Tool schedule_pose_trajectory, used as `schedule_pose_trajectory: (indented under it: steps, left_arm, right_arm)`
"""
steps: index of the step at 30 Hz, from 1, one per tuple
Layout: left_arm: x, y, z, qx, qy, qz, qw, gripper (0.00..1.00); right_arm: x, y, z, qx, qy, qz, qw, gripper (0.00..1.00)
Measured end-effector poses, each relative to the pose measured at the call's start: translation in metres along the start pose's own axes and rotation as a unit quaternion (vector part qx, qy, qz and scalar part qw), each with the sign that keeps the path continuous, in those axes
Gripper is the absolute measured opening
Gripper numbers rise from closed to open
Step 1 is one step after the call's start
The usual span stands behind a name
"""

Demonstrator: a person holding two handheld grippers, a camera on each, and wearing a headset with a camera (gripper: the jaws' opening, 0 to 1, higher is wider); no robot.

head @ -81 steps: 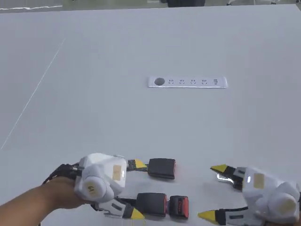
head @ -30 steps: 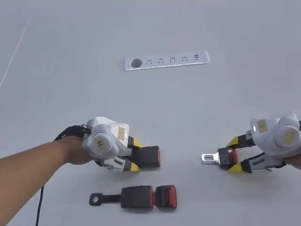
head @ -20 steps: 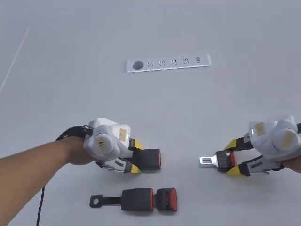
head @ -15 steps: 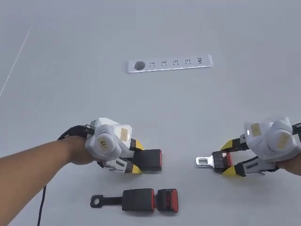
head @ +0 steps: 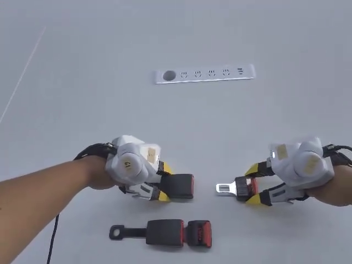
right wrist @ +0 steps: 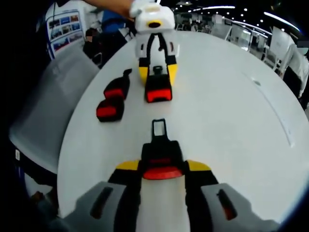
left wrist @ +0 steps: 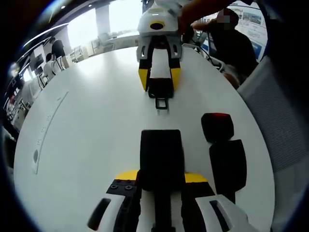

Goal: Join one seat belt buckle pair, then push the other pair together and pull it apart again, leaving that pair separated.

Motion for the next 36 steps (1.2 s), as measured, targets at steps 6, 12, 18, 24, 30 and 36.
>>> schedule_pose_trajectory:
  steps: [6, 12, 18, 24, 30, 36]
  left_arm:
    - [-0.001, -0.001, 0.001, 0.001, -0.001, -0.003, 1.0, 0.32]
    - [0.0, 0.0, 0.002, 0.002, -0.002, -0.005, 1.0, 0.32]
    - [0.0, 0.0, 0.002, 0.002, -0.002, -0.007, 1.0, 0.32]
    - [0.0, 0.0, 0.002, 0.002, -0.002, -0.008, 1.0, 0.32]
    - [-0.001, 0.0, 0.003, 0.002, -0.002, -0.01, 1.0, 0.32]
    - [0.0, 0.0, 0.002, 0.002, -0.002, -0.013, 0.9999, 0.32]
  right_arm:
    - [0.015, 0.0, 0.009, 0.002, 0.003, -0.004, 1.0, 0.36]
    - [0.025, 0.0, 0.016, 0.003, 0.008, -0.003, 1.0, 0.36]
    - [0.036, 0.002, 0.019, 0.005, 0.016, -0.003, 0.9998, 0.36]
    - [0.04, 0.004, 0.021, 0.008, 0.018, -0.005, 0.9998, 0.35]
    - [0.041, 0.004, 0.021, 0.007, 0.019, -0.005, 0.9998, 0.36]
    - [0.053, 0.003, 0.028, 0.005, 0.028, 0.001, 0.9996, 0.36]
Point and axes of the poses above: the centre of the closed fingertips' face, and the gripper's own axes: z roughly forward along the fingers, y roughly to its right, x roughly out of its top, the point moved 7 cm from there along -z, roughly backward along the fingers, and after that the axes turned 10 degrees about -y, right-handed, at the moved point
